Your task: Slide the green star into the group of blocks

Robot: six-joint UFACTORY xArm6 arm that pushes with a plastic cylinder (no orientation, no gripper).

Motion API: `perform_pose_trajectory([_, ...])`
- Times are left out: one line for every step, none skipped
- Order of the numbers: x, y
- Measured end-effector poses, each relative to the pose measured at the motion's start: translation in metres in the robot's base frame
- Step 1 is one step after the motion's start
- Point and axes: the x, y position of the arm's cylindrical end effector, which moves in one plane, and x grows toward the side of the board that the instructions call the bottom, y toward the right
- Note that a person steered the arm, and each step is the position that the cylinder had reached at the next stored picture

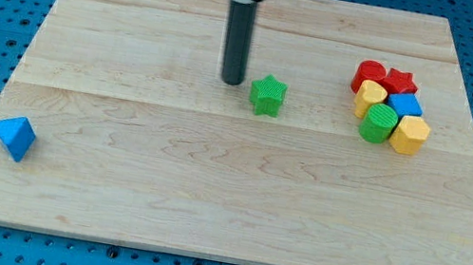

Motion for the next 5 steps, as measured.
perform_pose_trajectory([0.03,0.014])
perform_pose_trajectory([0.026,0.067])
perform_pose_trajectory([0.022,0.118])
perform_pose_trajectory([0.021,0.119])
perform_pose_trajectory([0.017,0.119])
